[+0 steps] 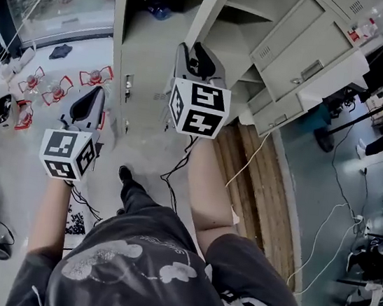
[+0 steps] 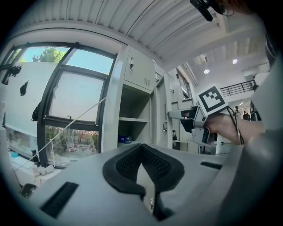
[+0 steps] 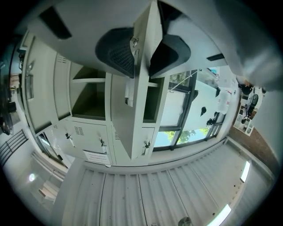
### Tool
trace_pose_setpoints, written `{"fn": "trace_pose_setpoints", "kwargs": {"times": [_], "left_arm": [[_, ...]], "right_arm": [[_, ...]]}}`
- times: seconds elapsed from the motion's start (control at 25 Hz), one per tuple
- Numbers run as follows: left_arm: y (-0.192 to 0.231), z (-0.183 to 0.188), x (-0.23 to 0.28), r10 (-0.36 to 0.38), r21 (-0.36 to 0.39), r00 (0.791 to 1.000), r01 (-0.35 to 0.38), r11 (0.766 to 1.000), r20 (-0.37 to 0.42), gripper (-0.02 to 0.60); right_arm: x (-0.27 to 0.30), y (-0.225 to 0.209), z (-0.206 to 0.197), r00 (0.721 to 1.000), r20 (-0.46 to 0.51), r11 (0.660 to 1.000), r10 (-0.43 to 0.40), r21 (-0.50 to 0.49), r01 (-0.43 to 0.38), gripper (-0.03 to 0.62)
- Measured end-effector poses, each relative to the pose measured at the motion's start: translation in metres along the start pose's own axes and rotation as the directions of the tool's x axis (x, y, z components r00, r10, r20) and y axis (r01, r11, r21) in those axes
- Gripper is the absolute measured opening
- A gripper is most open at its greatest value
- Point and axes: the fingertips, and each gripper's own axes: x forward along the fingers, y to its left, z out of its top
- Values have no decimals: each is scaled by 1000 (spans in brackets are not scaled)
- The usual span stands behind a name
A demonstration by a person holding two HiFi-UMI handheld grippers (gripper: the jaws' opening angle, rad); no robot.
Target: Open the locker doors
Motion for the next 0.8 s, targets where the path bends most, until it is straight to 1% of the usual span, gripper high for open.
{"fn": "trace_pose_setpoints", "kwargs": {"times": [0.12,0.28,0.48,0.8], "left_arm": [[-12,-2,5,-17,-11,1000,17,1000,0,8],[-34,-6,15,-55,-8,999,55,998,-2,9],[-55,6,36,-75,9,997,75,997,16,9],[-99,14,66,-78,10,997,77,997,26,9]], "right_arm": [[-12,-16,-1,999,-1,999,-36,-9,36,112],[-25,-39,-6,998,-13,998,-63,3,63,110],[-35,-61,-7,999,-17,999,-40,13,40,110],[-44,-98,-11,1000,-8,999,-2,45,2,109]]}}
